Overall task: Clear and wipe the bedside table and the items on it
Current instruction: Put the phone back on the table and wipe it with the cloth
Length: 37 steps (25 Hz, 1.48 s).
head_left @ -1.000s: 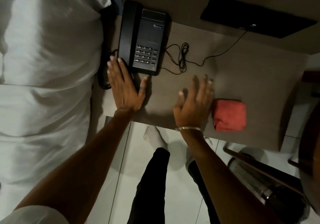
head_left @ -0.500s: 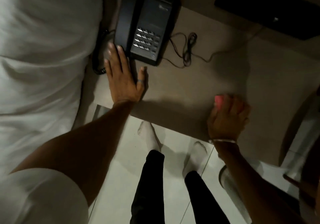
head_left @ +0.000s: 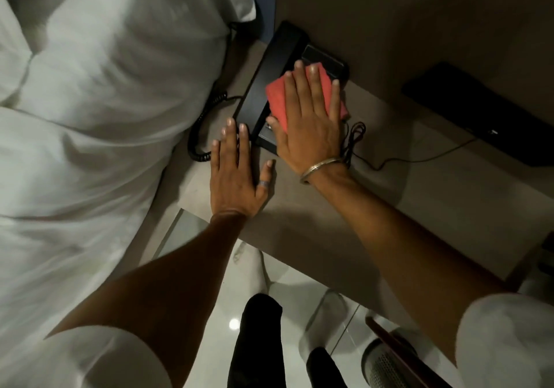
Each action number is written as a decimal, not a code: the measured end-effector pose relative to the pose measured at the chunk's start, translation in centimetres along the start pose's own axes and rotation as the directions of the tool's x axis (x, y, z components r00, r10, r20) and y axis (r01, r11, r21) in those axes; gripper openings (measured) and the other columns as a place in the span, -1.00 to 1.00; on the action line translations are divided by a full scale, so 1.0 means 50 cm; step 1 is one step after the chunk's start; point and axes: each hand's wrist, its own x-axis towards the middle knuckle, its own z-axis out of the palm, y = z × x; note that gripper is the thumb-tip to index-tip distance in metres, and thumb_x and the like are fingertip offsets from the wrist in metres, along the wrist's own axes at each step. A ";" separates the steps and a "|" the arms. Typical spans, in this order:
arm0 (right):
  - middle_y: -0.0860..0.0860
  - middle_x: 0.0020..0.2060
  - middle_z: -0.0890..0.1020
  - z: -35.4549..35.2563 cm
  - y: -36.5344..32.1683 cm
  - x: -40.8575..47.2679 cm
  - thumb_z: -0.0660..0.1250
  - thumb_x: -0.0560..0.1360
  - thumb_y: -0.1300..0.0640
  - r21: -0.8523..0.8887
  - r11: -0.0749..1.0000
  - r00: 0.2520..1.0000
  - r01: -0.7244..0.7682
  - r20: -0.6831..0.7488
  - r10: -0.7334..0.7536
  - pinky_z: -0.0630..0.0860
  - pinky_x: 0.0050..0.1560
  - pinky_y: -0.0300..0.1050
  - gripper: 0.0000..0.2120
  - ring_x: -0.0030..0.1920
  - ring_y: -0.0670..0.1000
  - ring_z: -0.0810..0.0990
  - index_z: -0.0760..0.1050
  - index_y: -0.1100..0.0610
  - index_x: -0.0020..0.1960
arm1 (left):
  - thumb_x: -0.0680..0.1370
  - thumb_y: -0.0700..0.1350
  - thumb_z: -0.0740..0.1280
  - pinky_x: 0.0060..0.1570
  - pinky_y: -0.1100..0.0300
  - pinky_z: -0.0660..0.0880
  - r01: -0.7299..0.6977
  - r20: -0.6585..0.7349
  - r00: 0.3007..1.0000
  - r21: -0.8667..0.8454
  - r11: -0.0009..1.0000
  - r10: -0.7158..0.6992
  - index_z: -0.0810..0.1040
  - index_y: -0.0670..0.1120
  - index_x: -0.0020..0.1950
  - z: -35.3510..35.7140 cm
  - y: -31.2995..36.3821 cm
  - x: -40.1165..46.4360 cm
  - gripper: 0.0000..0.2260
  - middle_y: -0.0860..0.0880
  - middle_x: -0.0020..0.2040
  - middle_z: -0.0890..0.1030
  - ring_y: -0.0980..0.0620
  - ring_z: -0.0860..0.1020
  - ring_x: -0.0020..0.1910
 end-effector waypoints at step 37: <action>0.09 0.66 0.17 -0.013 -0.018 0.099 0.11 0.60 -0.25 -0.062 0.907 0.904 0.415 -0.078 -0.419 0.02 0.57 0.48 -0.39 0.66 0.26 0.09 0.18 -0.12 0.61 | 0.68 0.21 0.09 0.72 -0.05 -0.09 0.007 0.001 1.000 -0.080 0.997 -0.007 0.09 -0.15 0.73 -0.020 0.007 0.003 -0.30 -0.20 0.73 0.08 -0.14 0.03 0.74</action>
